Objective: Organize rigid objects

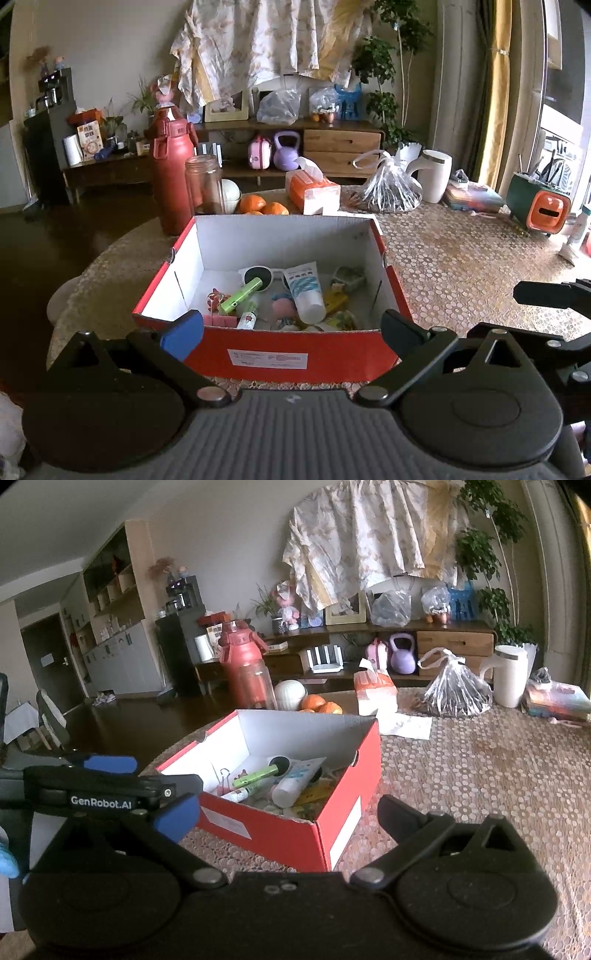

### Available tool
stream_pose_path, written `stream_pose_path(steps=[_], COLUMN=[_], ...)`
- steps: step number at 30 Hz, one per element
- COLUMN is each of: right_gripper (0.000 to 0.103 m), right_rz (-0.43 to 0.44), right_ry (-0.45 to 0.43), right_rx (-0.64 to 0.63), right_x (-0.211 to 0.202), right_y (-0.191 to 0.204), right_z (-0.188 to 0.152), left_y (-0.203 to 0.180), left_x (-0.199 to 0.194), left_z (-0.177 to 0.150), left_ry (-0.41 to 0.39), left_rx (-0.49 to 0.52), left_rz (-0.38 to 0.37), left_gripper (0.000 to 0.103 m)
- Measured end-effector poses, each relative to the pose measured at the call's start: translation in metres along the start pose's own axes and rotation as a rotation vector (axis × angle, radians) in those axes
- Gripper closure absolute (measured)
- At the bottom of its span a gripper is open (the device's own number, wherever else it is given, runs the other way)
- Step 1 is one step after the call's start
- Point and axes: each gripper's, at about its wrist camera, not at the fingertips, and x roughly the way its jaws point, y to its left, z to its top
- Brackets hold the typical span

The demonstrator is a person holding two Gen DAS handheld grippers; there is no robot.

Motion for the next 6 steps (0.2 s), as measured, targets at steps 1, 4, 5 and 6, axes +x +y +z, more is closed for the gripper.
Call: stream_pose_path(steps=[1,4,5,6], right_gripper=[0.0,0.0,0.0,0.0], right_rz=[-0.001,-0.005,-0.007,-0.01], right_ry=[0.001,0.005,0.006,0.007], right_rx=[0.003,0.013,0.016,0.02], right_x=[0.0001,-0.0001,-0.0001,-0.0003], right_y=[-0.0005,-0.003,-0.0038,-0.0049], right_z=[-0.0006,-0.0024,-0.0031,-0.004], left_y=[0.0001,0.0009,0.0009,0.0008], left_x=[0.0004,0.0027,0.0034,0.0042], left_z=[-0.0003,-0.0011,-0.0013,-0.0016], left_ry=[0.004,0.018,0.021,0.026], left_rx=[-0.003,-0.013,-0.015,-0.014], left_rz=[0.0,-0.007,-0.008,-0.012], left_gripper=[0.0,0.0,0.0,0.0])
